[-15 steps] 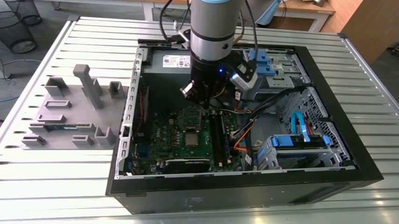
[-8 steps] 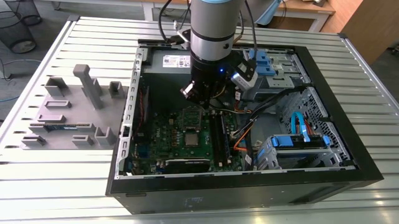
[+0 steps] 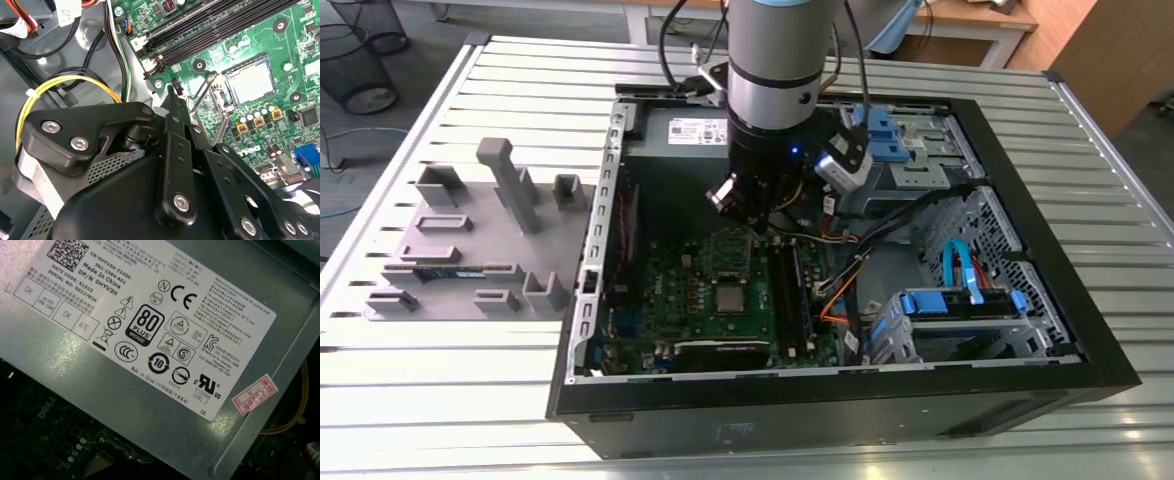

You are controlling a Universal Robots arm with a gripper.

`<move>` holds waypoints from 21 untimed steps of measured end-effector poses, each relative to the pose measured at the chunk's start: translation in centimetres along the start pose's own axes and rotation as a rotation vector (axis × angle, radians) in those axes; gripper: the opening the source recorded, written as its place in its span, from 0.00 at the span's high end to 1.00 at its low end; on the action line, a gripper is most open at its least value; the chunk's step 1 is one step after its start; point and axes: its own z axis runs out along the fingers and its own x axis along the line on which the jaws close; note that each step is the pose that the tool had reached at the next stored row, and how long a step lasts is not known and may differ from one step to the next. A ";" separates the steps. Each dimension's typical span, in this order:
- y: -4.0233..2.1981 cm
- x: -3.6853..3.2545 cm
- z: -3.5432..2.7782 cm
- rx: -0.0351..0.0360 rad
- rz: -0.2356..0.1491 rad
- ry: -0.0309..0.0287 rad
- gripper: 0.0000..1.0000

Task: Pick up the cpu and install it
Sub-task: 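Close the cpu cover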

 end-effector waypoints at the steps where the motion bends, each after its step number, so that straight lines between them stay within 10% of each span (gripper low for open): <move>1: 0.00 0.00 -0.09 0.0008 -0.001 0.0005 0.89; 21: -0.18 0.10 -0.60 0.0191 -0.027 0.0130 0.89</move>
